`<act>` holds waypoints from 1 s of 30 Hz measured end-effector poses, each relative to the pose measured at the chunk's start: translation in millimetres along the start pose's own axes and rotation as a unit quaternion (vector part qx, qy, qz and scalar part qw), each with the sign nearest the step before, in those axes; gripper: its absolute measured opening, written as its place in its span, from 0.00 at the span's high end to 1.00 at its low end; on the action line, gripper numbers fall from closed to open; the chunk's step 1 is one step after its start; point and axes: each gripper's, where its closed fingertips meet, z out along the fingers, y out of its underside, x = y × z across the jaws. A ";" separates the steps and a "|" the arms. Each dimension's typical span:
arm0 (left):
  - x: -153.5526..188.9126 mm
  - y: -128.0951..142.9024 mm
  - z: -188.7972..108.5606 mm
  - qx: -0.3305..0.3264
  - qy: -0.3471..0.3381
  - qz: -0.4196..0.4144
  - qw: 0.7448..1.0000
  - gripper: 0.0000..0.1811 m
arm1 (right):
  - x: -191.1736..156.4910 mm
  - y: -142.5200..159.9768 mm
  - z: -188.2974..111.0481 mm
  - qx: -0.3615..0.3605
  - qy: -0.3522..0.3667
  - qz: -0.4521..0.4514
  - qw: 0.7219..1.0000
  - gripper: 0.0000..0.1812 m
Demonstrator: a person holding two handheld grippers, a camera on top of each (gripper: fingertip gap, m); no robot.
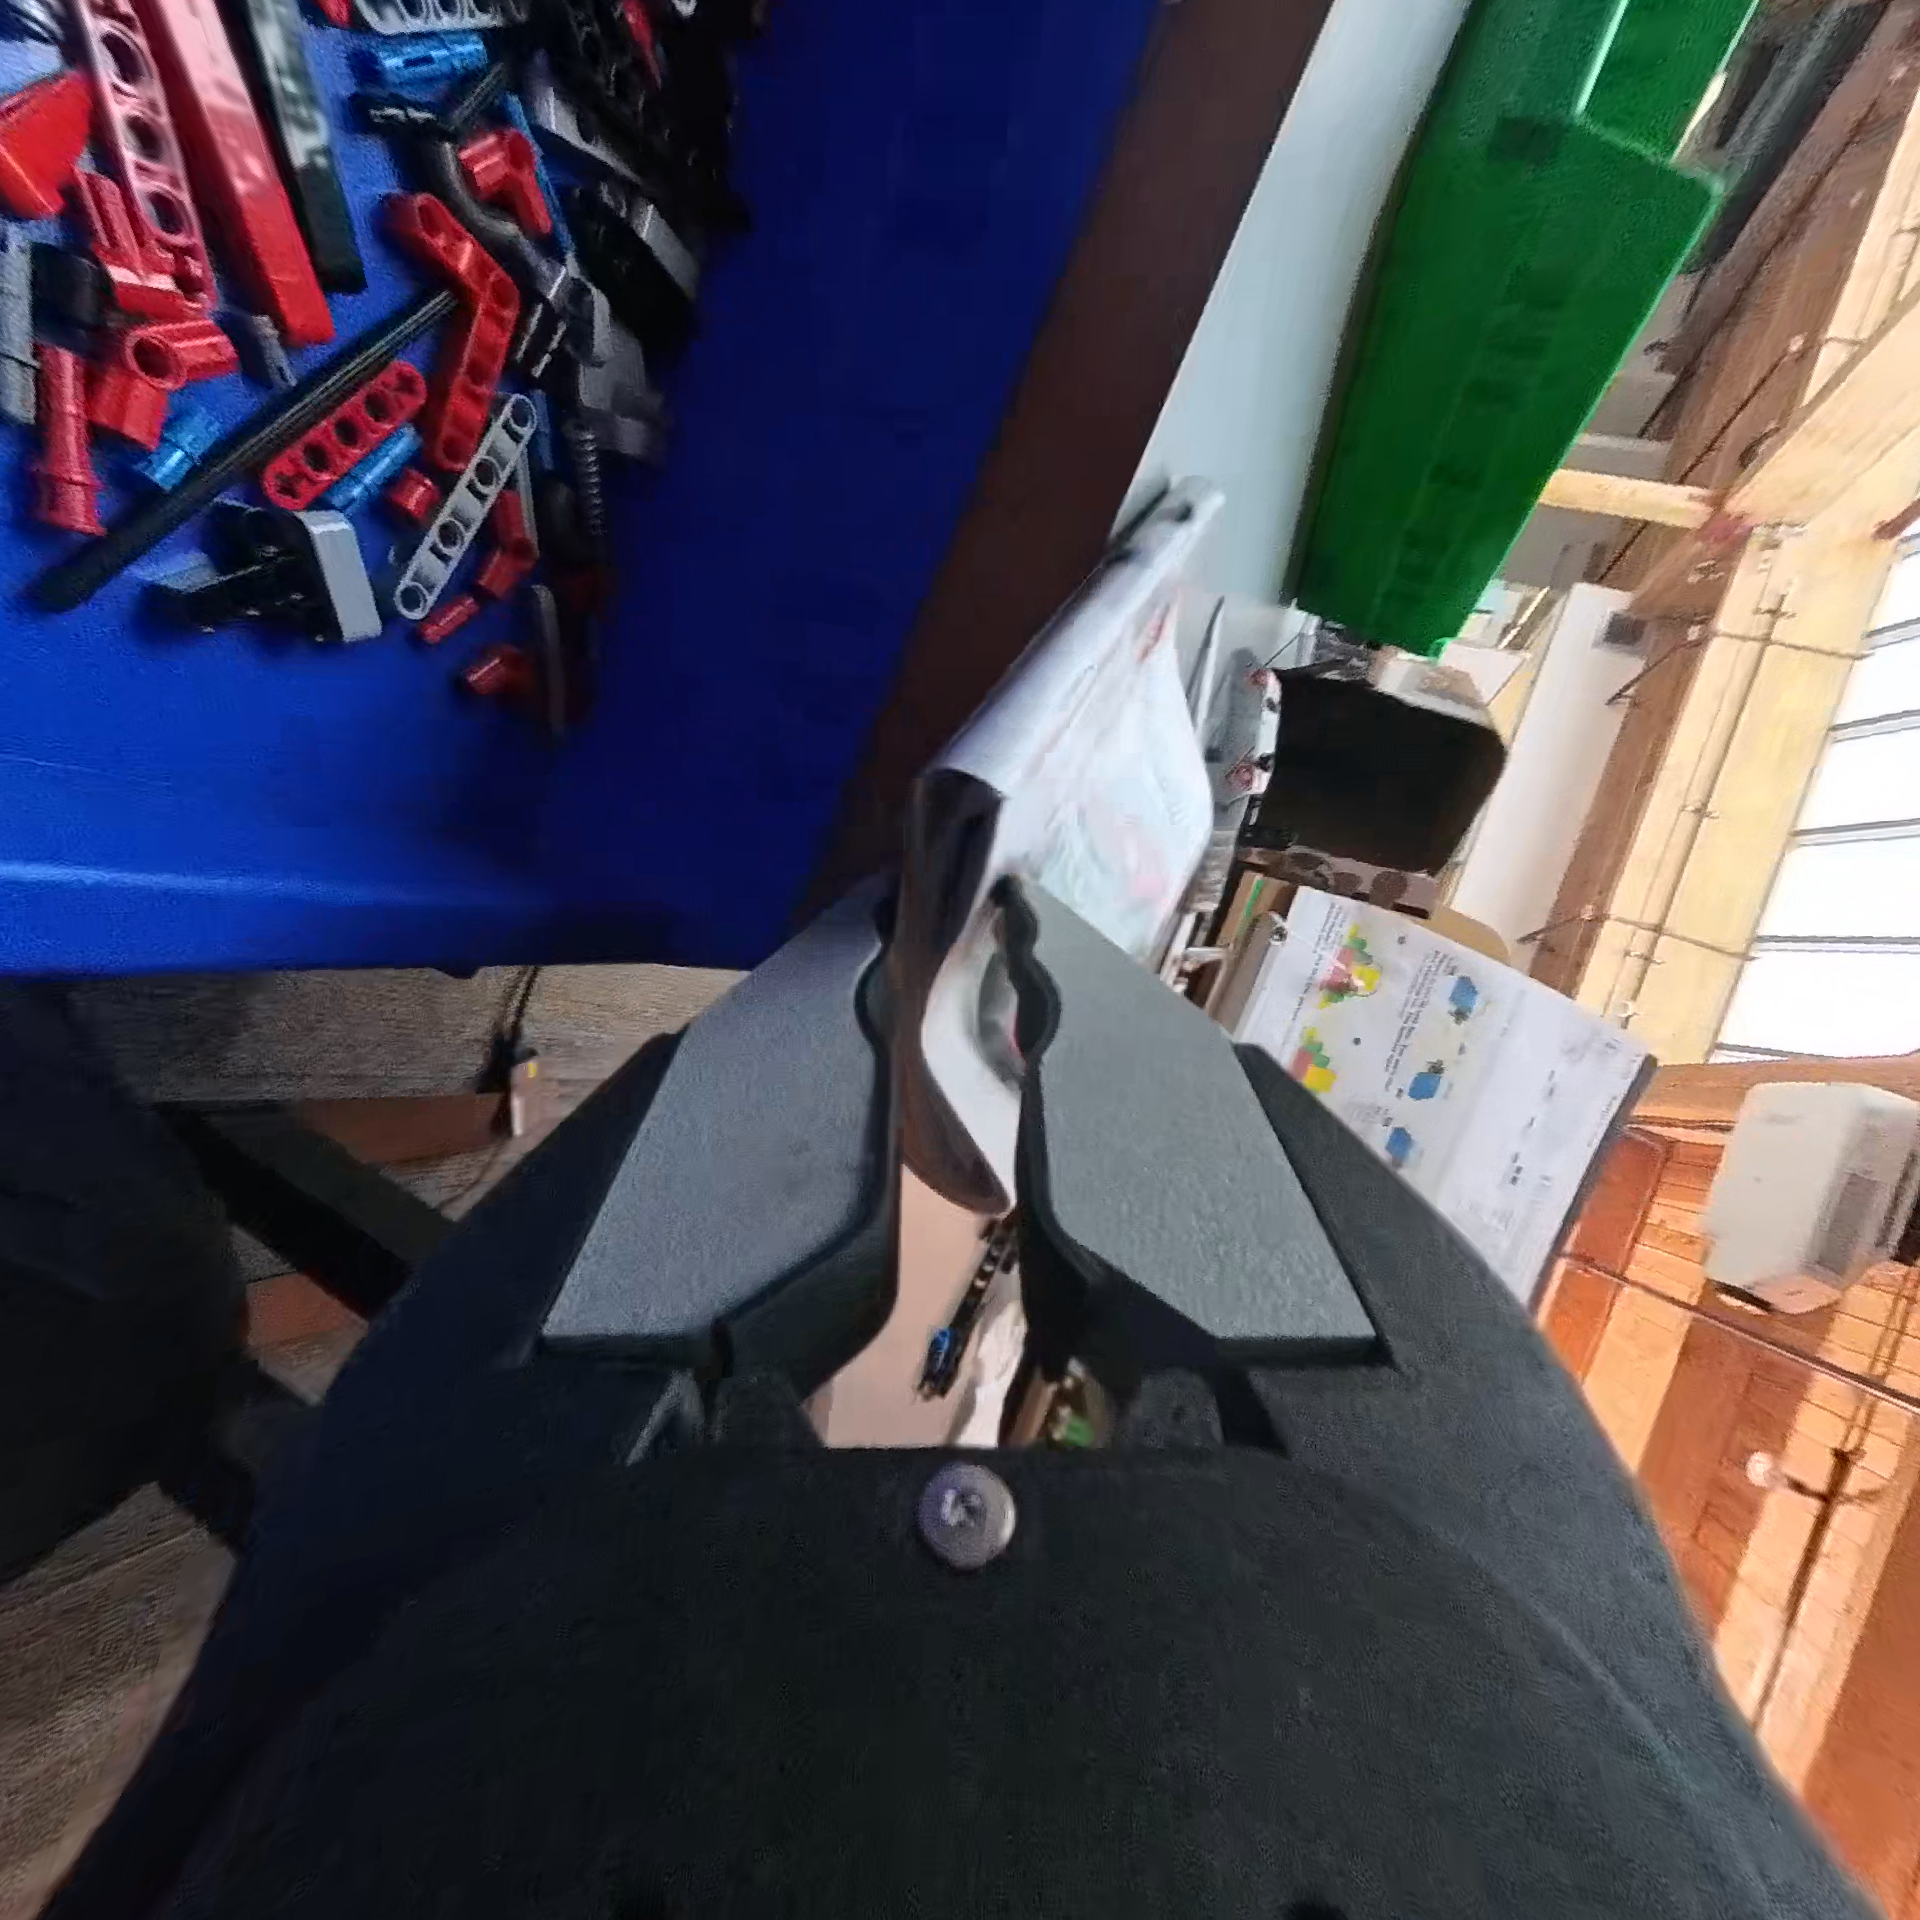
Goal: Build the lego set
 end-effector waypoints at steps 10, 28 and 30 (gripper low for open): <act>-0.6 1.3 -0.8 0.001 -0.003 -0.003 1.000 0.99 | 41.9 14.1 -11.8 0.009 -0.070 0.180 0.981 0.99; 1.5 1.8 -3.2 0.000 -0.004 -0.002 1.000 0.99 | 41.5 113.9 -45.3 0.088 -0.254 0.682 0.680 0.99; 2.5 1.8 -4.5 -0.005 0.000 0.002 1.000 0.98 | 38.3 111.8 -46.0 0.096 -0.247 0.676 0.687 0.99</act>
